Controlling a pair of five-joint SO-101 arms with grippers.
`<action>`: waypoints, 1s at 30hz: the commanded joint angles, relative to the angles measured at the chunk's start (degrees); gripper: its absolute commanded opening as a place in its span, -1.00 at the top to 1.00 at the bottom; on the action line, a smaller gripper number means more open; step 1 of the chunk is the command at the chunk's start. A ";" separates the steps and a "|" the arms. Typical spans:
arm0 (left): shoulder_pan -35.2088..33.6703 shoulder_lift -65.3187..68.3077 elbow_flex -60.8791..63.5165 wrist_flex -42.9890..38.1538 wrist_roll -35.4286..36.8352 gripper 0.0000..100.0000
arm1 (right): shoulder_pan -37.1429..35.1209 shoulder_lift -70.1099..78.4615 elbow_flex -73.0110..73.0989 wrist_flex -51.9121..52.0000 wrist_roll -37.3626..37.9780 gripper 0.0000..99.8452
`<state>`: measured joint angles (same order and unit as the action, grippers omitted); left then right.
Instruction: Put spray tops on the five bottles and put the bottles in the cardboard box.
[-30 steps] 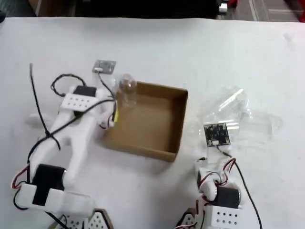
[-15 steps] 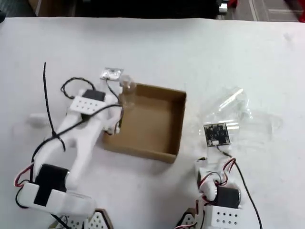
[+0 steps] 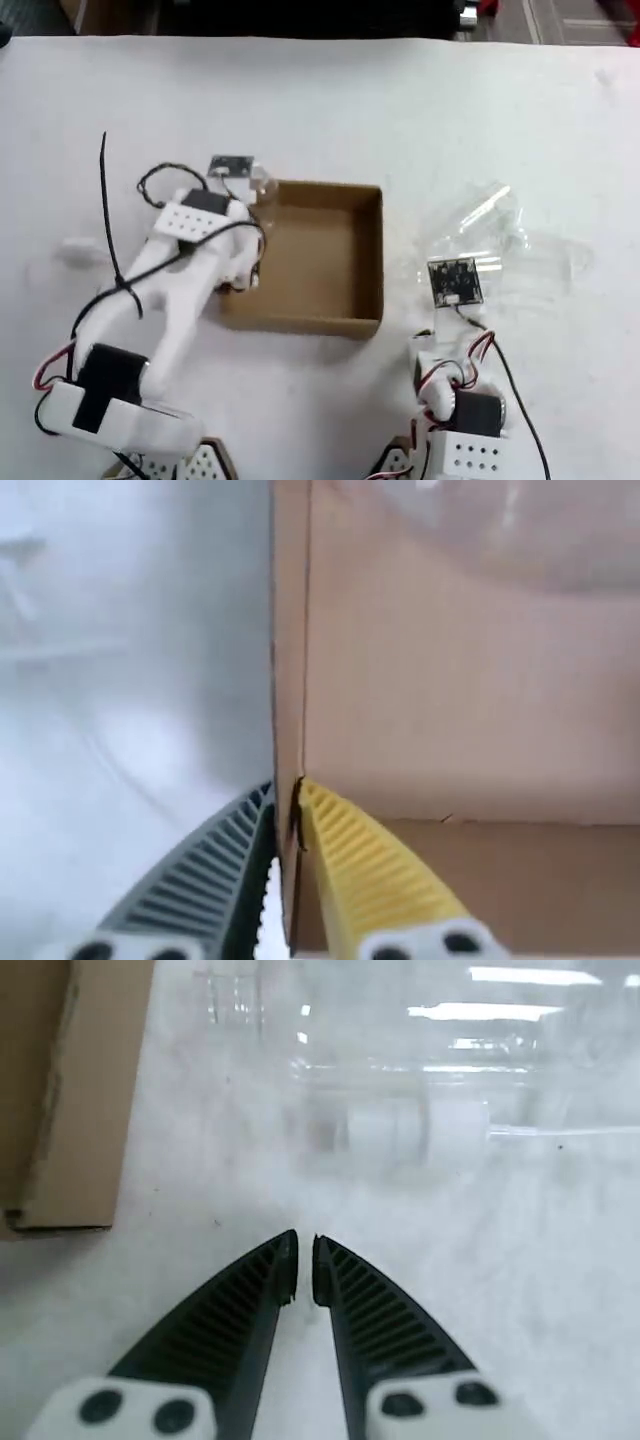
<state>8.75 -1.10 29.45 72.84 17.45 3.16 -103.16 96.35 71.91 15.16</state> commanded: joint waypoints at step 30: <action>0.92 -0.75 -13.19 16.00 -2.46 0.57 | 0.66 0.04 0.53 0.31 0.62 0.97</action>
<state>9.71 -1.10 25.32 81.36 17.45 3.16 -103.16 96.35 71.91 15.16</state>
